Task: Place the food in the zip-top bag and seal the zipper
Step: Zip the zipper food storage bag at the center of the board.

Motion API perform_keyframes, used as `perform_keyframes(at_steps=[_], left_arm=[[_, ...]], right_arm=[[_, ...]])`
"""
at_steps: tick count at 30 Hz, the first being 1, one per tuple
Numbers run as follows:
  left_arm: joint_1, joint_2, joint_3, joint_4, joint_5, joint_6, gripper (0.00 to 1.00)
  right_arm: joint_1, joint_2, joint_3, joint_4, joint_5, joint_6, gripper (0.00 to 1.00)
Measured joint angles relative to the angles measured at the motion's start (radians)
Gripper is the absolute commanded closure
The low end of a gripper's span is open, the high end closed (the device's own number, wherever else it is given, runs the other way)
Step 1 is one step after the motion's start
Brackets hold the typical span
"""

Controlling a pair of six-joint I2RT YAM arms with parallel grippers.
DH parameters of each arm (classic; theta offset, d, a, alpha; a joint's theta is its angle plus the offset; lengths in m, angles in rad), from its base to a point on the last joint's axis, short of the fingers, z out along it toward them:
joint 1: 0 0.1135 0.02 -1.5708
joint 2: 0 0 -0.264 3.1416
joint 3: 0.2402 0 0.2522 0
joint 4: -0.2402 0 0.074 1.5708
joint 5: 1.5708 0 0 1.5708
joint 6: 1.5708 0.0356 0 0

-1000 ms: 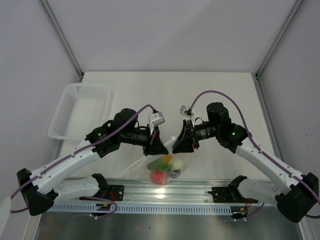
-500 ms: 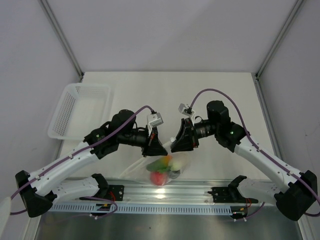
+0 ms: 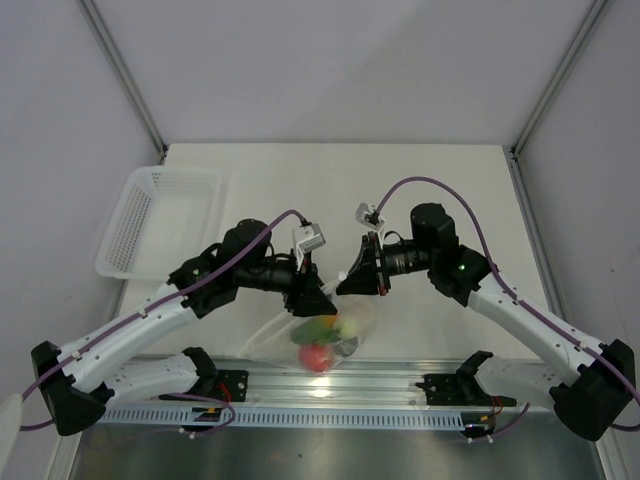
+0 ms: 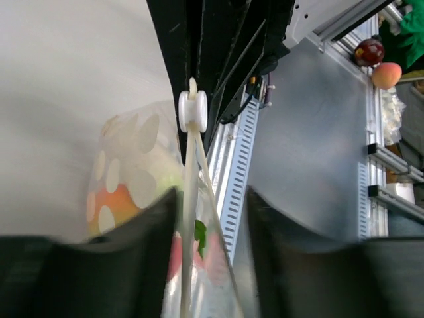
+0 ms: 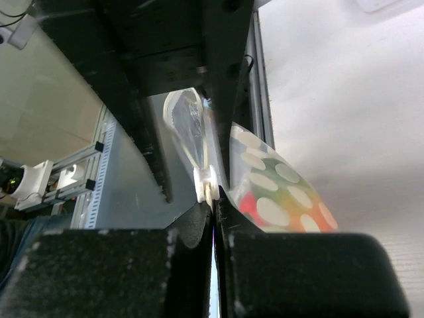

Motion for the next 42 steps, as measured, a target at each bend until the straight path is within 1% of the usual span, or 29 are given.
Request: perform_keyframes(at_steps=[1,3,5,7,8,9,12,17,22,28,32,37,40,42], left_arm=[[0.002,-0.001,0.000,0.003,0.000,-0.002,0.38],[0.003,-0.008,-0.006,0.018,0.000,-0.015,0.33],[0.003,-0.015,-0.008,0.032,0.000,-0.019,0.32],[0.003,-0.023,-0.008,0.050,-0.006,-0.021,0.32],[0.003,-0.026,-0.008,0.057,-0.010,-0.024,0.34],[0.003,-0.030,-0.008,0.064,-0.015,-0.029,0.40],[0.004,-0.044,-0.013,0.096,-0.024,-0.047,0.50],[0.004,-0.057,-0.015,0.143,-0.034,-0.061,0.51],[0.004,-0.051,-0.015,0.157,-0.033,-0.068,0.56],[0.004,-0.051,-0.015,0.159,-0.032,-0.070,0.67],[0.009,-0.051,-0.015,0.161,-0.031,-0.072,0.81],[0.018,-0.051,-0.015,0.162,-0.027,-0.082,0.88],[0.020,-0.051,-0.015,0.162,-0.016,-0.092,0.99],[0.021,-0.050,-0.015,0.163,-0.014,-0.095,1.00]], right_arm=[[0.003,-0.004,0.000,-0.005,0.016,-0.002,1.00],[0.018,-0.008,0.000,-0.010,0.044,-0.005,1.00],[0.029,-0.010,0.000,-0.010,0.064,-0.005,1.00],[0.040,-0.016,-0.006,-0.007,0.081,-0.004,1.00],[0.047,-0.022,-0.011,-0.004,0.088,-0.002,1.00],[0.053,-0.026,-0.014,-0.004,0.093,-0.001,1.00],[0.073,-0.032,-0.016,-0.002,0.109,0.002,1.00],[0.097,-0.036,-0.017,0.000,0.131,0.006,1.00],[0.107,-0.038,-0.017,0.000,0.135,0.006,1.00],[0.111,-0.043,-0.021,0.000,0.135,0.005,1.00],[0.113,-0.050,-0.028,-0.001,0.135,0.002,1.00],[0.116,-0.054,-0.028,-0.001,0.134,0.000,1.00],[0.119,-0.055,-0.028,-0.001,0.134,-0.006,1.00],[0.119,-0.056,-0.028,-0.001,0.134,-0.007,1.00]])
